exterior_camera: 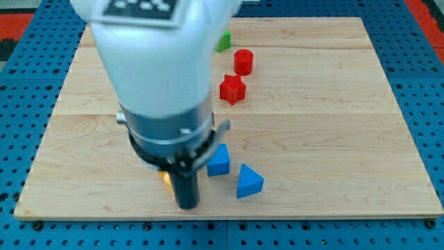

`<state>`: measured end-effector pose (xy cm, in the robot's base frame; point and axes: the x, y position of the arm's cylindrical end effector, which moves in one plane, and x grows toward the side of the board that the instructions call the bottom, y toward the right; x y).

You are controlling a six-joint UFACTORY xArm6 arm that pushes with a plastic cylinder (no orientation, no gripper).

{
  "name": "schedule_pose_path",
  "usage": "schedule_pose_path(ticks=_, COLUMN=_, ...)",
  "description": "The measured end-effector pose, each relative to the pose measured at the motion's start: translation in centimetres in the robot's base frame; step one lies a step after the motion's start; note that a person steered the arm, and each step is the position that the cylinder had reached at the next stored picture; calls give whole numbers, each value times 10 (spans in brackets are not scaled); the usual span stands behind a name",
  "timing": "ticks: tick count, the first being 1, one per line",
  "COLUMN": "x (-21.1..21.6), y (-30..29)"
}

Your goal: Slide the yellow hexagon to bottom side of the red star

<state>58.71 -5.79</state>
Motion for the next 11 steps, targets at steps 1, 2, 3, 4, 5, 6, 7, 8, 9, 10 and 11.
schedule_pose_path(ticks=1, x=-53, y=-8)
schedule_pose_path(ticks=2, x=-88, y=-10)
schedule_pose_path(ticks=3, x=-59, y=-22)
schedule_pose_path(ticks=4, x=-76, y=-60)
schedule_pose_path(ticks=5, x=-116, y=-70)
schedule_pose_path(ticks=6, x=-131, y=-2)
schedule_pose_path(ticks=7, x=-133, y=13)
schedule_pose_path(ticks=8, x=-146, y=-11)
schedule_pose_path(ticks=9, x=-151, y=32)
schedule_pose_path(ticks=10, x=-148, y=57)
schedule_pose_path(ticks=11, x=-168, y=49)
